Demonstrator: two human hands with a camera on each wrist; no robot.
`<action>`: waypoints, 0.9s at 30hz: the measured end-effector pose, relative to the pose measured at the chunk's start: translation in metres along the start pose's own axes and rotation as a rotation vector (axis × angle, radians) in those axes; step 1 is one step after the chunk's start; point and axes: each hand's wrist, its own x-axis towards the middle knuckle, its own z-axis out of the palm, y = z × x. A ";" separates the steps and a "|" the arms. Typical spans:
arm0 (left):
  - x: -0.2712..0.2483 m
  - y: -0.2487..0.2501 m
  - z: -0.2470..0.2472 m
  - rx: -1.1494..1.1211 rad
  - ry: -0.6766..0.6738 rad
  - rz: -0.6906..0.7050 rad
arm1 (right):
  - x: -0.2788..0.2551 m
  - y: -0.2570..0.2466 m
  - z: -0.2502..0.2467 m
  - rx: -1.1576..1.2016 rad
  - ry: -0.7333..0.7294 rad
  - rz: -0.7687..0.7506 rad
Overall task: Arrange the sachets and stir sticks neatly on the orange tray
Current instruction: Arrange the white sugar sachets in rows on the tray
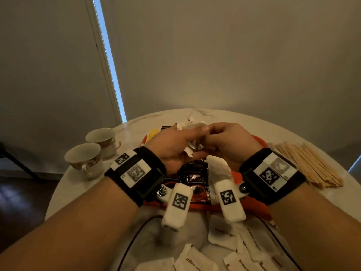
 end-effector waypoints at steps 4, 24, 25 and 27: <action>0.014 -0.006 -0.004 -0.060 0.063 0.032 | 0.000 0.000 -0.001 -0.024 -0.053 -0.085; 0.001 -0.008 -0.020 -0.293 0.048 0.001 | -0.002 0.011 0.003 -0.345 -0.003 -0.307; 0.001 -0.009 -0.021 -0.257 0.069 0.007 | -0.001 0.012 0.005 -0.217 -0.011 -0.297; 0.002 -0.010 -0.023 -0.201 0.124 0.005 | 0.000 0.013 0.007 0.003 -0.008 -0.258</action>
